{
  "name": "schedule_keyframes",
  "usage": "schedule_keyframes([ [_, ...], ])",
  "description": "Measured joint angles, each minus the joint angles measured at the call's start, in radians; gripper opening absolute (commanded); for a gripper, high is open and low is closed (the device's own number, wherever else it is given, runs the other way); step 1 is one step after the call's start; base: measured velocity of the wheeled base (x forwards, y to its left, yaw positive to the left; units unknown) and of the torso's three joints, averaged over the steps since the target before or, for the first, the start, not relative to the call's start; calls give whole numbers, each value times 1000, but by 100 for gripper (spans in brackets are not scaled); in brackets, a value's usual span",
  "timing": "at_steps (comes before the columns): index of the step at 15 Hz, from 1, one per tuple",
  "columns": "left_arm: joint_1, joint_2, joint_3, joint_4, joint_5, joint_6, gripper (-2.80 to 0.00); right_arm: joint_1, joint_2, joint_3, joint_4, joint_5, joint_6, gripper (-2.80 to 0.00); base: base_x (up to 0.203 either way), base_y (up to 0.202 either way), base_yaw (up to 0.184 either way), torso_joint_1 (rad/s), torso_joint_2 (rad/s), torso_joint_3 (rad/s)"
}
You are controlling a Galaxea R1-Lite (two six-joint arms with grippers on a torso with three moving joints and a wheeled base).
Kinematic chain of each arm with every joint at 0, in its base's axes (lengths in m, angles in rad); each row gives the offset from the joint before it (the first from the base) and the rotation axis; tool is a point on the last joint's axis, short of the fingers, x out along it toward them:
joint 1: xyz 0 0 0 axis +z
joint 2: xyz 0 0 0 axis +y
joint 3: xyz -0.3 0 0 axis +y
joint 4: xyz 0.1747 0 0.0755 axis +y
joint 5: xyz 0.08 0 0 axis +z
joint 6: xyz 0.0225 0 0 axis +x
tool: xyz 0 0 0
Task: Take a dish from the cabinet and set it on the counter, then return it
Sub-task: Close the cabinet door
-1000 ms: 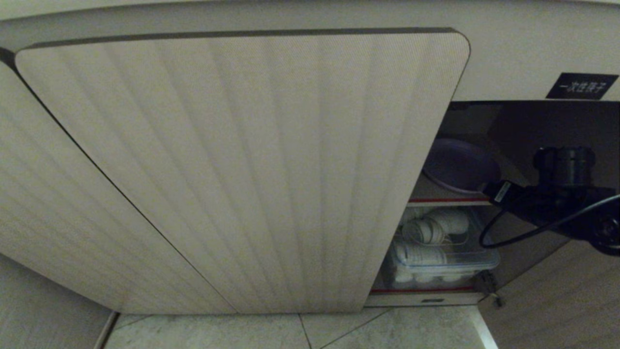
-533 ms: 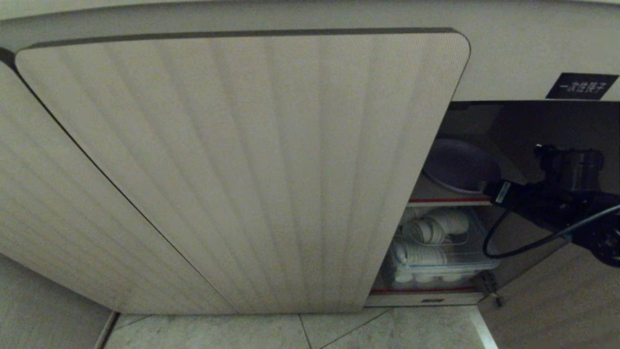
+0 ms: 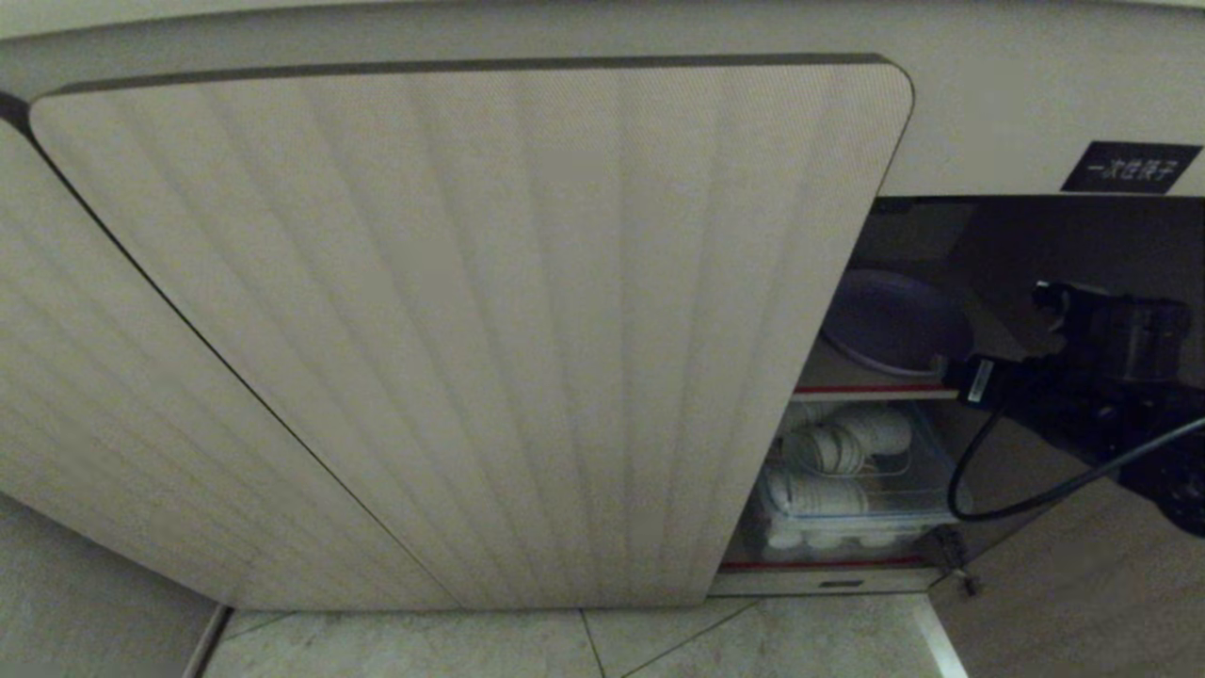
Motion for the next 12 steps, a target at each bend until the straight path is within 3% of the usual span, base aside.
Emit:
schedule_keyframes([
  [2,0,0,0,0,0,0,-280,0,-6,11,-1,1,-11,-280,0,0,0,0,0,0],
  [12,0,0,0,0,0,0,-280,0,-48,36,-23,1,-44,-280,0,0,0,0,0,0],
])
